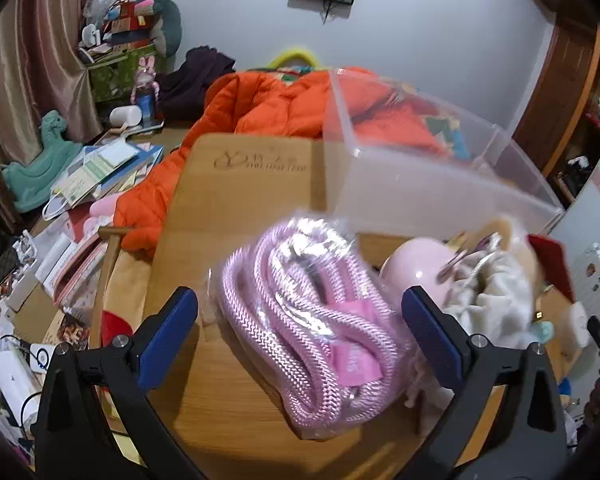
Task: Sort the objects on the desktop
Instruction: 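Grasp the white round container with the right tool while the left tool grasps the bagged pink rope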
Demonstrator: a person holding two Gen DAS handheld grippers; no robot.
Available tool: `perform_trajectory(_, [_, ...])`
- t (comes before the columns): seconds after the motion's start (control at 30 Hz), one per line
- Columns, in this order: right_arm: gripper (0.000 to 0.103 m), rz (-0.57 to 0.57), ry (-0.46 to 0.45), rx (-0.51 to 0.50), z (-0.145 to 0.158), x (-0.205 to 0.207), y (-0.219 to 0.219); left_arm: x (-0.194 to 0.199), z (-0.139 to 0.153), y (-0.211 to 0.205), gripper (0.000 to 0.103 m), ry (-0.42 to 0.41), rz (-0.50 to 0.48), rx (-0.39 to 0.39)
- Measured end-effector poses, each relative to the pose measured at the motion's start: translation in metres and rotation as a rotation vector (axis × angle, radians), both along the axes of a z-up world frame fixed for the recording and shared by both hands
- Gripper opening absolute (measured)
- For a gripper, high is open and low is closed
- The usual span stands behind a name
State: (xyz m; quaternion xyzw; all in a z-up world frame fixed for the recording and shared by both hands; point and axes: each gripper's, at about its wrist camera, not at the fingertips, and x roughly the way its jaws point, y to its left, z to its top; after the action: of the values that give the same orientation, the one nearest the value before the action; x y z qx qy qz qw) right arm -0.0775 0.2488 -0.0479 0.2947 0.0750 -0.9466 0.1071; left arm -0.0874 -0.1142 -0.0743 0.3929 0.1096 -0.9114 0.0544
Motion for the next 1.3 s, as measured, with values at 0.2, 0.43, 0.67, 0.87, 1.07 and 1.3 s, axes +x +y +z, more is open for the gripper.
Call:
perform_trajectory(0.2, [0.103, 0.013, -0.027, 0.02, -0.012, -0.004, 0.001, 0.0, -0.01, -0.001, 0.103, -0.023, 0.045, 0.056])
perform_trajectory(0.43, [0.102, 0.034, -0.053, 0.015, -0.026, -0.007, -0.003, 0.001, -0.006, 0.008, 0.103, -0.043, 0.047, 0.043])
perform_trajectory(0.67, [0.079, 0.081, -0.097, 0.025, -0.034, -0.007, -0.012, -0.007, -0.009, 0.009, 0.103, -0.053, 0.032, 0.023])
perform_trajectory(0.87, [0.067, 0.096, -0.117, 0.017, -0.036, -0.006, -0.014, 0.005, -0.01, 0.002, 0.103, -0.051, -0.035, 0.002])
perform_trajectory(1.07, [0.062, 0.115, -0.113, 0.009, -0.035, -0.006, -0.016, 0.022, -0.006, -0.002, 0.103, -0.053, -0.082, -0.077])
perform_trajectory(1.3, [0.062, 0.129, -0.097, 0.004, -0.036, -0.005, -0.022, 0.007, -0.009, 0.009, 0.103, -0.067, -0.097, -0.058])
